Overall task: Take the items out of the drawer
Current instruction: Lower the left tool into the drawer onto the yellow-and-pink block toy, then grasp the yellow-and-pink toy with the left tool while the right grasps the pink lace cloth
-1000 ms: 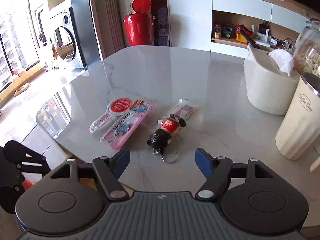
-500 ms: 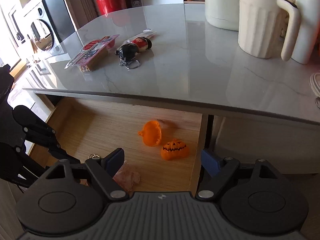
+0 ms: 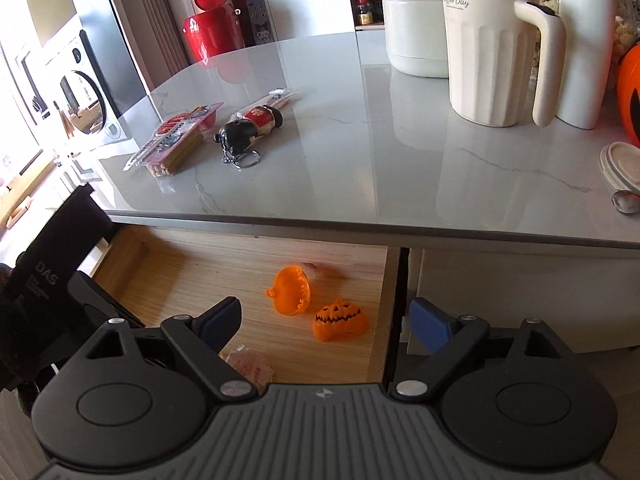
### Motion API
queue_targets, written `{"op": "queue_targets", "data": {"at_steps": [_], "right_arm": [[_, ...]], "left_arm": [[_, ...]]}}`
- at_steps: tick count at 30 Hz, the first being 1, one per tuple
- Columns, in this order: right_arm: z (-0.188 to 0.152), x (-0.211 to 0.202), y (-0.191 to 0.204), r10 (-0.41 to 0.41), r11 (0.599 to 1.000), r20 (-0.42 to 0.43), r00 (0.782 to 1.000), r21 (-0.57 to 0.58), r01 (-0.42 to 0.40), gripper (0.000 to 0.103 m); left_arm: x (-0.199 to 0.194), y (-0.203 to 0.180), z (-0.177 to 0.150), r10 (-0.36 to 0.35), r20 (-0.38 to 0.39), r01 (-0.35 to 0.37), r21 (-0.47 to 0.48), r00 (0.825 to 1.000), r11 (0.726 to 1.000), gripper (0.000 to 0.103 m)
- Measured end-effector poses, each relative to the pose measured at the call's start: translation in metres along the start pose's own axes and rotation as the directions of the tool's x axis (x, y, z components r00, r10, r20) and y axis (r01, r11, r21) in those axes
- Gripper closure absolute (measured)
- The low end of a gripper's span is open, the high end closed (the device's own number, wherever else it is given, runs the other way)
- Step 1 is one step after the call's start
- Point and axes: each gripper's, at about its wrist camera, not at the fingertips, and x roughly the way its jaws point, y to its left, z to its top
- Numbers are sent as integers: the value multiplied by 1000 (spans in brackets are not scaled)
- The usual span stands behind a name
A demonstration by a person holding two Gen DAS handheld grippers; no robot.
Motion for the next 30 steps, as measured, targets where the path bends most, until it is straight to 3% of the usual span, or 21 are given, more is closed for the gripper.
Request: {"op": "queue_targets", "data": {"at_steps": [3, 9, 16, 24, 30], "right_arm": [[3, -7, -1, 21, 1000, 27, 999, 16, -22, 6], [4, -13, -1, 45, 999, 47, 998, 17, -46, 4], [-1, -10, 3, 17, 1000, 28, 999, -11, -17, 4], [-4, 0, -3, -14, 1000, -10, 1000, 15, 14, 4], [-7, 14, -7, 28, 998, -82, 996, 57, -23, 4]], "left_arm": [[14, -1, 2, -13, -78, 8, -72, 997, 997, 70], [18, -1, 10, 12, -102, -19, -75, 995, 997, 71], [21, -23, 17, 66, -103, -56, 95, 992, 994, 73], [-5, -12, -6, 12, 14, -14, 200, 1000, 980, 78], [-53, 25, -44, -35, 157, 7, 180, 987, 984, 79]]}}
